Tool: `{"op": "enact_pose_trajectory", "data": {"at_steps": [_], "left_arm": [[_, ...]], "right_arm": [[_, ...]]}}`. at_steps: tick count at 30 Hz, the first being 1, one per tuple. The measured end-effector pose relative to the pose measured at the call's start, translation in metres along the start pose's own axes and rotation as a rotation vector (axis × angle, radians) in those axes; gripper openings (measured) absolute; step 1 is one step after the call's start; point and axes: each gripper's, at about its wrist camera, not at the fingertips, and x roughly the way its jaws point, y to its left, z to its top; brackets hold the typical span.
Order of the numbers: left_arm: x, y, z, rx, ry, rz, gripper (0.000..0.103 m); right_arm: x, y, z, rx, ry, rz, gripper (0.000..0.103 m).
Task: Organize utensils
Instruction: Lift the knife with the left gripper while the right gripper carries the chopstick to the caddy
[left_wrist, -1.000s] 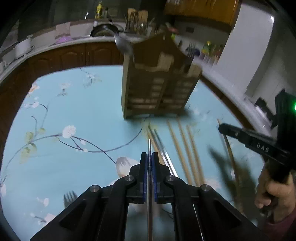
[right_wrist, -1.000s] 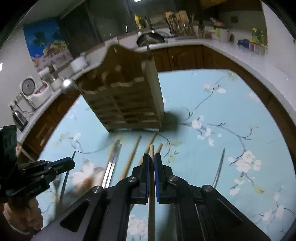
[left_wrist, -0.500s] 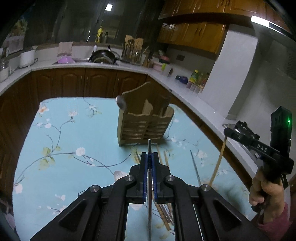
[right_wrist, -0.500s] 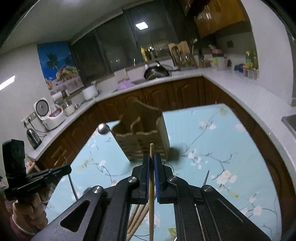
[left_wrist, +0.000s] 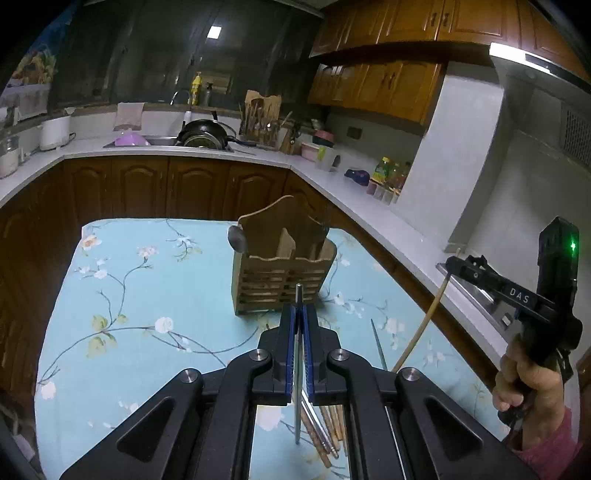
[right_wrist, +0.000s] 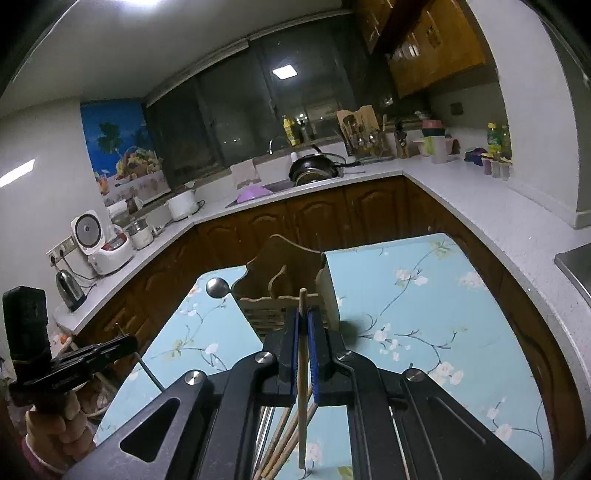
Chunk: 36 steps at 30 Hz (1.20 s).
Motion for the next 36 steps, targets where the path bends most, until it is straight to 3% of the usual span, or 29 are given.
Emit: {"op": "enact_pose_trajectory", "data": {"at_steps": [12,24,30,36], "left_arm": [[0.005,0.003,0.021,-0.006,-0.049,-0.014,0.002],[0.028,0.003,0.086,0.078,-0.188,0.027,0.002],[0.051,0.011,0.114,0.064,-0.277,0.048,0.002],[0.099,0.031,0.11,0.014,-0.314,0.076,0.002]], "right_arm": [[0.008,-0.002,0.022,0.022,-0.053,0.008,0.005],[0.026,0.007,0.096,0.004,-0.217,-0.006,0.005],[0.051,0.008,0.125,0.011,-0.268,-0.026,0.005],[0.081,0.001,0.128,0.018,-0.283,-0.053,0.005]]}}
